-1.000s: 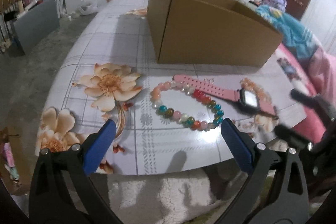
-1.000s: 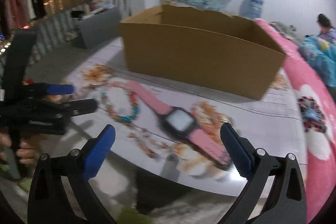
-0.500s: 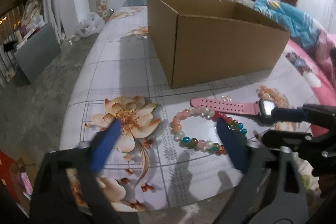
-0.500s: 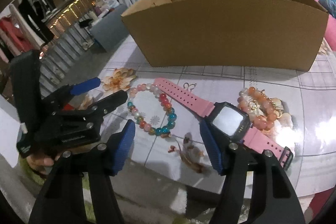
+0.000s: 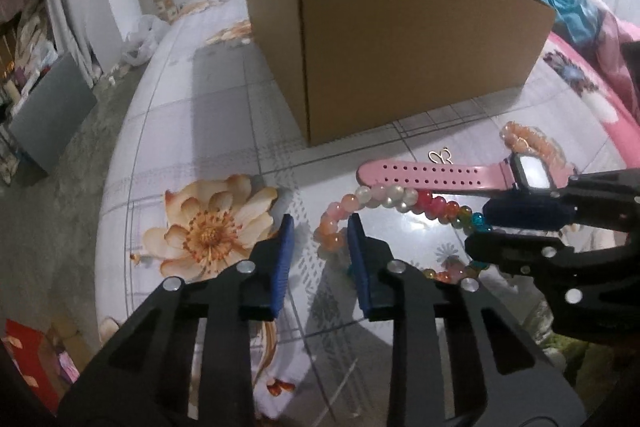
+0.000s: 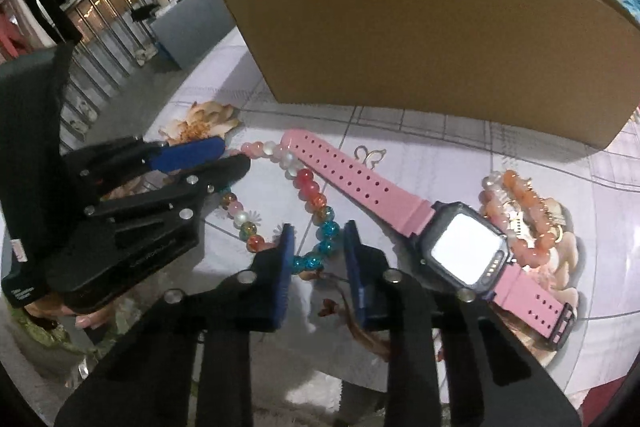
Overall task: Organize jewelry
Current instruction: 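Close both grippers on the multicolour bead bracelet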
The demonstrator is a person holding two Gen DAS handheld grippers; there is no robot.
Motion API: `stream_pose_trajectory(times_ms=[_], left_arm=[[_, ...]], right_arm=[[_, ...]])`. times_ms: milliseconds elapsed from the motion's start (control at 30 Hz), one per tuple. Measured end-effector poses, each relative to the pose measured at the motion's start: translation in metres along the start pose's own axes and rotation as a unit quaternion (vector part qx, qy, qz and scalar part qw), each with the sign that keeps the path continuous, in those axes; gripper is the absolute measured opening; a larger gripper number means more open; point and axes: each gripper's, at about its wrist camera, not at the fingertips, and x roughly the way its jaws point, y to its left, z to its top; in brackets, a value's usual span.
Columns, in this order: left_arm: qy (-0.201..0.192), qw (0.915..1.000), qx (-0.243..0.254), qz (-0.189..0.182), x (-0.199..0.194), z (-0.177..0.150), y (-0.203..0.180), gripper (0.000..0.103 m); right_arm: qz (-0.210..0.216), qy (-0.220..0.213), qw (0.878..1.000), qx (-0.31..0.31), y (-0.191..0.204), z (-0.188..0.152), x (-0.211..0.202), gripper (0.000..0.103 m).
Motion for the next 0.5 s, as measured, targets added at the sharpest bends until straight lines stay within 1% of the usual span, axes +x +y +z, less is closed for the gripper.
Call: stream_pose_trajectory(times_ms=[100,133,167,200,367,500], left_arm=[[0.001,1.0000,0.007,-0.003,0.001,0.003,-0.003,0.018],[0.000,0.9999,0.010,-0.003,0.001,0.003,-0.005,0.017],[-0.001,0.9999,0.013,-0.003,0.002,0.003,-0.007,0.013],[-0.003,0.9999,0.014,-0.002,0.001,0.003,-0.009,0.009],[-0.009,0.9999,0.000,-0.005,-0.003,0.001,-0.012,0.008],[-0.027,0.9996,-0.009,-0.004,-0.024,0.001,-0.014,0.008]], right_arm=[[-0.013,-0.003,1.000,-0.011,0.003,0.002,0.003,0.018],[-0.016,-0.004,1.000,-0.013,0.004,0.003,0.006,0.015],[-0.020,-0.005,1.000,-0.015,0.004,0.004,0.007,0.012],[-0.018,-0.005,1.000,-0.015,0.004,0.005,0.008,0.011],[0.018,-0.002,1.000,0.020,-0.010,0.005,0.003,0.010],[0.039,-0.009,0.998,0.043,-0.015,-0.001,-0.005,0.010]])
